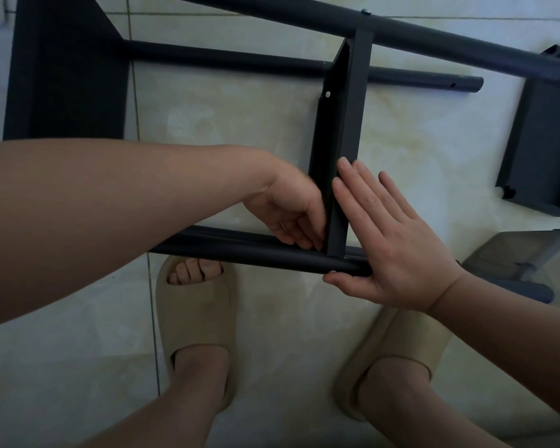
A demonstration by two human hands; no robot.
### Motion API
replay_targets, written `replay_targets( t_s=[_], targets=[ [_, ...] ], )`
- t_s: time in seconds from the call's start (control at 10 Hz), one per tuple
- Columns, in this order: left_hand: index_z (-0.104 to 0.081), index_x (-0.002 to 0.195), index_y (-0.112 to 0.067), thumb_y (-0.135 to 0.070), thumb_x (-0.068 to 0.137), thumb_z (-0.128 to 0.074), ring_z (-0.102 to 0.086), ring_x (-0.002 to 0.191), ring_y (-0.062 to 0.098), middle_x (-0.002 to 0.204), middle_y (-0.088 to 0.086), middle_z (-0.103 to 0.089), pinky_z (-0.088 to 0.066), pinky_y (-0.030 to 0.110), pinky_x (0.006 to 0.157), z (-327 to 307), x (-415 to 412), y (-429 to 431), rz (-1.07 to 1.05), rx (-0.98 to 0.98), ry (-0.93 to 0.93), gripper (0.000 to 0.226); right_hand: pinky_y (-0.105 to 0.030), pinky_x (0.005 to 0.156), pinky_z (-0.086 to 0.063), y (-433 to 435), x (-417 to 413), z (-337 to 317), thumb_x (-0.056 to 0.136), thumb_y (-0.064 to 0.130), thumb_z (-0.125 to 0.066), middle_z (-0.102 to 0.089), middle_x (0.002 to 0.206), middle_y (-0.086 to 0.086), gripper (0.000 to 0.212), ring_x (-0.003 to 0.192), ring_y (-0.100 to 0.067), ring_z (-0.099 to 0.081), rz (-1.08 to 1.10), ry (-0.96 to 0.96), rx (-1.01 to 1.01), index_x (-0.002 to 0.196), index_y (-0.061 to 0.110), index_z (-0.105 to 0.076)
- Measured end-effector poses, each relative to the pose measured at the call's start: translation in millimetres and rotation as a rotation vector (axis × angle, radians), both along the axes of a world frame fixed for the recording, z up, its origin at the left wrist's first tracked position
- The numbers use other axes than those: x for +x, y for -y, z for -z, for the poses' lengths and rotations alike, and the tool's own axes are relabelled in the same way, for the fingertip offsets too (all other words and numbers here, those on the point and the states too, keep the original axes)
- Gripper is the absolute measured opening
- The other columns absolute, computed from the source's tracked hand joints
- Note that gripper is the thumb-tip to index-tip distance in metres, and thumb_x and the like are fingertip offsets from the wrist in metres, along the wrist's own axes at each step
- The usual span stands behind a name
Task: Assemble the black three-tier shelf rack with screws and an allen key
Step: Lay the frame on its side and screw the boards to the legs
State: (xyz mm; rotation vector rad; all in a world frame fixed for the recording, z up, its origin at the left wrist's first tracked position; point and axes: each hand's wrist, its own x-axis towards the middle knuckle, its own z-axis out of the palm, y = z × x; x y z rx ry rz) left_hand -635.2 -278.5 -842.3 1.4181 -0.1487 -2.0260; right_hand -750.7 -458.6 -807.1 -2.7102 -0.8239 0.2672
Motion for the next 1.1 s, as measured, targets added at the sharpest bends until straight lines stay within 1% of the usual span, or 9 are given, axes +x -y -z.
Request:
replay_targets(
  t_s=[0.2, 0.4, 0.5, 0.6, 0.7, 0.8, 0.9, 1.0, 1.1],
  targets=[
    [-0.069, 0.111, -0.016, -0.018, 0.094, -0.062, -0.067, 0.096, 0.015, 0.102, -0.002, -0.074, -0.050, 0.029, 0.087, 2.7, -4.7, -3.1, 0.043, -0.010, 0.026, 0.019, -0.059, 0.122, -0.023, -0.1, 0.3, -0.5, 0.092, 0.067, -0.050, -0.015, 0.166, -0.022, 0.100, 0.155, -0.037, -0.013, 0.004, -0.005, -0.001, 0.156, -0.006, -0.025],
    [-0.071, 0.104, -0.017, -0.015, 0.091, -0.067, -0.064, 0.091, 0.016, 0.094, -0.003, -0.073, -0.050, 0.033, 0.092, 0.8, 0.9, -1.3, 0.062, -0.002, 0.098, 0.014, -0.059, 0.122, -0.023, 0.0, 0.2, 0.0, 0.093, 0.068, -0.049, -0.014, 0.166, -0.022, 0.100, 0.156, -0.037, -0.012, 0.001, -0.007, 0.000, 0.156, -0.005, -0.024],
    [-0.070, 0.109, -0.014, -0.010, 0.091, -0.066, -0.064, 0.088, 0.015, 0.097, -0.001, -0.072, -0.049, 0.031, 0.090, -0.7, 3.3, -1.1, 0.071, -0.012, 0.076, 0.019, -0.059, 0.122, -0.023, 0.5, 0.3, 0.5, 0.093, 0.068, -0.050, -0.014, 0.167, -0.022, 0.100, 0.156, -0.037, -0.012, 0.000, -0.007, 0.000, 0.157, -0.005, -0.023],
    [-0.069, 0.105, -0.014, -0.005, 0.092, -0.062, -0.064, 0.085, 0.013, 0.094, 0.000, -0.071, -0.049, 0.027, 0.084, -1.1, 2.4, -0.5, 0.026, -0.010, 0.028, 0.017, -0.059, 0.122, -0.023, 0.7, 0.2, 1.0, 0.093, 0.068, -0.051, -0.013, 0.167, -0.021, 0.101, 0.156, -0.036, -0.012, -0.001, -0.005, 0.002, 0.157, -0.005, -0.023],
    [-0.068, 0.107, -0.014, -0.007, 0.094, -0.059, -0.064, 0.087, 0.013, 0.100, 0.001, -0.070, -0.049, 0.026, 0.083, -0.7, 2.1, -1.4, -0.012, -0.022, -0.018, 0.018, -0.059, 0.122, -0.023, 0.9, 0.1, 1.2, 0.092, 0.068, -0.051, -0.013, 0.167, -0.022, 0.101, 0.156, -0.036, -0.012, 0.002, -0.005, 0.003, 0.157, -0.005, -0.023],
    [-0.069, 0.113, -0.015, -0.012, 0.093, -0.063, -0.065, 0.093, 0.014, 0.104, 0.000, -0.072, -0.049, 0.029, 0.088, 0.5, -0.1, -2.1, 0.003, -0.017, 0.032, 0.021, -0.059, 0.122, -0.023, 0.4, -0.1, 1.2, 0.092, 0.067, -0.052, -0.014, 0.167, -0.022, 0.101, 0.156, -0.037, -0.012, 0.003, -0.003, 0.006, 0.156, -0.005, -0.024],
    [-0.071, 0.108, -0.018, -0.016, 0.091, -0.068, -0.066, 0.096, 0.017, 0.100, -0.001, -0.073, -0.050, 0.033, 0.093, 2.1, -0.9, -1.2, 0.040, 0.014, 0.107, 0.018, -0.058, 0.122, -0.023, 0.3, -0.3, 1.0, 0.092, 0.068, -0.051, -0.014, 0.167, -0.021, 0.101, 0.156, -0.037, -0.012, 0.004, -0.007, 0.002, 0.157, -0.005, -0.023],
    [-0.072, 0.101, -0.020, -0.017, 0.089, -0.070, -0.067, 0.090, 0.015, 0.094, -0.003, -0.074, -0.051, 0.030, 0.087, 1.9, 2.8, -2.5, 0.070, 0.022, 0.116, 0.012, -0.058, 0.123, -0.023, 0.3, -0.1, 1.2, 0.093, 0.068, -0.051, -0.014, 0.167, -0.021, 0.100, 0.156, -0.037, -0.012, 0.002, -0.003, 0.005, 0.157, -0.005, -0.023],
    [-0.072, 0.103, -0.018, -0.014, 0.088, -0.071, -0.066, 0.089, 0.014, 0.094, -0.003, -0.074, -0.050, 0.028, 0.085, 0.9, 4.7, -1.9, 0.093, 0.011, 0.119, 0.015, -0.058, 0.123, -0.023, 0.9, 0.0, 1.5, 0.092, 0.067, -0.052, -0.014, 0.167, -0.022, 0.100, 0.156, -0.037, -0.012, 0.002, -0.002, 0.008, 0.157, -0.005, -0.024]
  ],
)
